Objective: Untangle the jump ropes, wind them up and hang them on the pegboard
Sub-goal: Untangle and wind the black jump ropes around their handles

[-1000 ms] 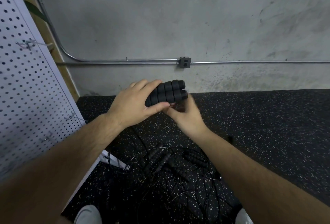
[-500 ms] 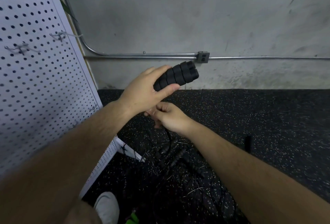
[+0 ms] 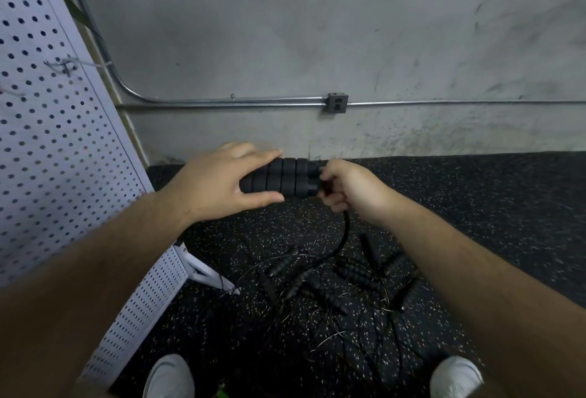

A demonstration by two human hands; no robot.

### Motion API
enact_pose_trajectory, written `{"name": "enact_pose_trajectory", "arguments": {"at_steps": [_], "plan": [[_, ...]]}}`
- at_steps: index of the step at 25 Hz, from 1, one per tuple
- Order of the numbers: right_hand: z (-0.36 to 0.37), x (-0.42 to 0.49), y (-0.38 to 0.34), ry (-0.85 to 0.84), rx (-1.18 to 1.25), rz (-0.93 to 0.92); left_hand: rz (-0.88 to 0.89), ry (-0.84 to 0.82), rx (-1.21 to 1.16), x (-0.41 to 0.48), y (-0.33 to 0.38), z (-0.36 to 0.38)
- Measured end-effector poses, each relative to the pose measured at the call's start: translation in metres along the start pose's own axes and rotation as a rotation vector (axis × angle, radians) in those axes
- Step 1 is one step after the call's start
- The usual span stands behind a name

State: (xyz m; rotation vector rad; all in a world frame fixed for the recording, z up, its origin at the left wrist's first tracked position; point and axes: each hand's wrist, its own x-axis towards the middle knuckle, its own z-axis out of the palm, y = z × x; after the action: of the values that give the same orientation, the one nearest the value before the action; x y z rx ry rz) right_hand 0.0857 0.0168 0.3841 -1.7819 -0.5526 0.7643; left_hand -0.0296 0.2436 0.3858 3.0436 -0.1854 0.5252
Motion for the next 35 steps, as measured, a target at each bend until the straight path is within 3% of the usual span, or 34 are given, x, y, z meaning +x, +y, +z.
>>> {"name": "enact_pose_trajectory", "arguments": {"at_steps": [4,7,14,16,21,25,29,31,35], "plan": [[-0.004,-0.019,-0.005,0.091,-0.347,-0.086,0.093,0.072,0.12,0.003,0.005,0.008],[-0.005,-0.02,0.0,0.14,-0.418,-0.144,0.101,0.072,0.168,0.004,0.007,0.015],[0.006,-0.024,0.004,0.428,-0.668,-0.216,0.089,0.037,0.248,0.009,0.014,0.023],[0.005,-0.029,0.001,0.397,-0.79,-0.32,0.075,0.042,0.253,0.009,0.013,0.024],[-0.009,-0.042,-0.007,0.112,-0.95,-0.599,0.085,0.046,0.186,0.006,0.011,0.025],[-0.024,-0.036,-0.009,0.174,-0.935,-0.722,0.037,-0.068,0.093,0.002,0.025,0.025],[-0.047,-0.021,-0.001,0.231,-0.835,-0.746,0.076,-0.071,-0.031,-0.006,0.042,0.02],[-0.05,-0.015,0.009,0.214,-0.695,-0.682,0.072,-0.036,-0.122,-0.01,0.052,0.015],[-0.017,-0.015,0.031,0.004,-0.213,-0.369,0.048,0.114,-0.149,-0.006,0.061,0.006]]}}
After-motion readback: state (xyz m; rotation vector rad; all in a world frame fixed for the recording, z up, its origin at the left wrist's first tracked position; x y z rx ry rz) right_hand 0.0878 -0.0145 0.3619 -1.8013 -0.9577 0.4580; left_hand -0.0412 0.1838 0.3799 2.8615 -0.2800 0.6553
